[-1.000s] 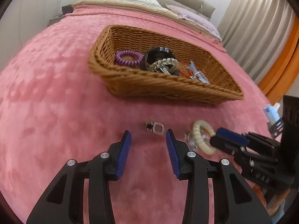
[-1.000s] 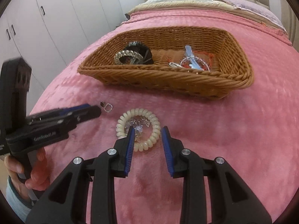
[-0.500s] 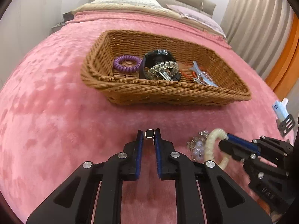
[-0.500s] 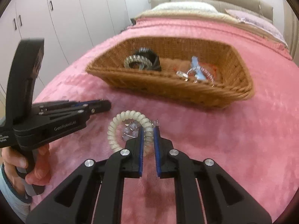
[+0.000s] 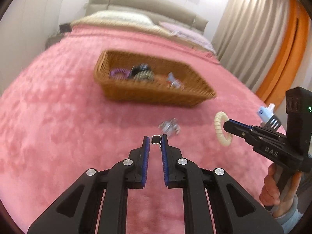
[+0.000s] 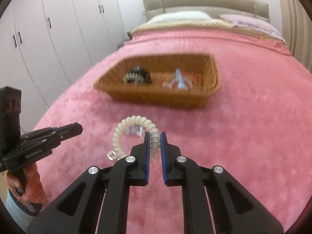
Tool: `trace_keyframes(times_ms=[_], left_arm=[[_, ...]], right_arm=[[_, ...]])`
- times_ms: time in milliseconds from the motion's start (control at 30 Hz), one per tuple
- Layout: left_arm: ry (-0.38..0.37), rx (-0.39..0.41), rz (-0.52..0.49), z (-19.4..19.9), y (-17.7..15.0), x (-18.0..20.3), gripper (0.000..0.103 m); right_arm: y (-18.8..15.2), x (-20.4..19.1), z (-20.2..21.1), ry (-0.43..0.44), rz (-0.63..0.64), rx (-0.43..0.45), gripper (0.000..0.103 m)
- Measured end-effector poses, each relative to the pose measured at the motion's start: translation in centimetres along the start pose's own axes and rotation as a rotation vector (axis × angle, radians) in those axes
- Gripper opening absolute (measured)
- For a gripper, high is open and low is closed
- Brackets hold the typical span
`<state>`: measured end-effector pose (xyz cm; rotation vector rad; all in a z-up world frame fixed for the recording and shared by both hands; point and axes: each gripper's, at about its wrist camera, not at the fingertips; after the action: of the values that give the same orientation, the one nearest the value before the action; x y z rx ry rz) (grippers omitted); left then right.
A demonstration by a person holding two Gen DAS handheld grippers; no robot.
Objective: Organize jewelry
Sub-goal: 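Grasp the dark square earring with the left tool while the right tool grasps the cream coil tie, then carry the earring and coil tie into the basket and open both tools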
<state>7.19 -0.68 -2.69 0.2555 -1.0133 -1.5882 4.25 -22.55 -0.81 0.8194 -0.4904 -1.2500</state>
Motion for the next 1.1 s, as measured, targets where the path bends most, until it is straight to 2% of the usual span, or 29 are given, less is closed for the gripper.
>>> trace_keyframes(times_ms=[167,333,500,600,700,800,967,1000,1067,1100], left_arm=[[-0.025,0.1,-0.046,1.2,4.2,2.1,0.011],[-0.03,0.148,-0.037,-2.3,8.8,2.8,0.011],[-0.025,0.148,-0.022,-7.6,11.6,2.9,0.011],[-0.019,0.106,-0.038,-10.7,11.7,2.9,0.011],[0.0,0.07,-0.041,-12.9,11.3,2.4,0.011],[0.004,0.05,-0.036,-13.9,10.9,1.8,0.011],[0.006,0.04,-0.04,-14.2,10.8,1.7,0.012],[0.01,0.039,-0.041,-14.0,10.8,1.8,0.013],[0.007,0.044,-0.043,-13.4,10.9,1.9,0.034],[0.008,0.054,-0.046,-13.0,10.7,2.0,0.037]], right_arm=[[4.5,0.7,1.5,-0.052,0.015,0.102,0.009],[9.1,2.7,-1.6,-0.11,-0.029,0.15,0.009],[11.4,4.9,-6.1,-0.127,-0.054,0.123,0.009],[11.9,5.6,-9.2,-0.161,-0.029,0.075,0.009],[11.5,6.5,-11.5,-0.153,-0.045,0.021,0.009],[11.2,6.9,-13.3,-0.146,-0.044,-0.029,0.009],[10.7,6.9,-14.0,-0.133,-0.047,-0.067,0.009],[10.7,6.9,-14.1,-0.13,-0.05,-0.076,0.01],[10.6,7.0,-13.9,-0.105,-0.059,-0.088,0.018],[10.6,6.9,-13.4,-0.096,-0.057,-0.077,0.027]])
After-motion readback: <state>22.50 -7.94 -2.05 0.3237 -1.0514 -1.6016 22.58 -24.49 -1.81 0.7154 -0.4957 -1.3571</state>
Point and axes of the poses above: each gripper's, at about its wrist camera, not at the fingertips, and z roughly against the way its jaws point, x to its right, y to its top, and after that the axes turned 6 degrees about z, right-handed
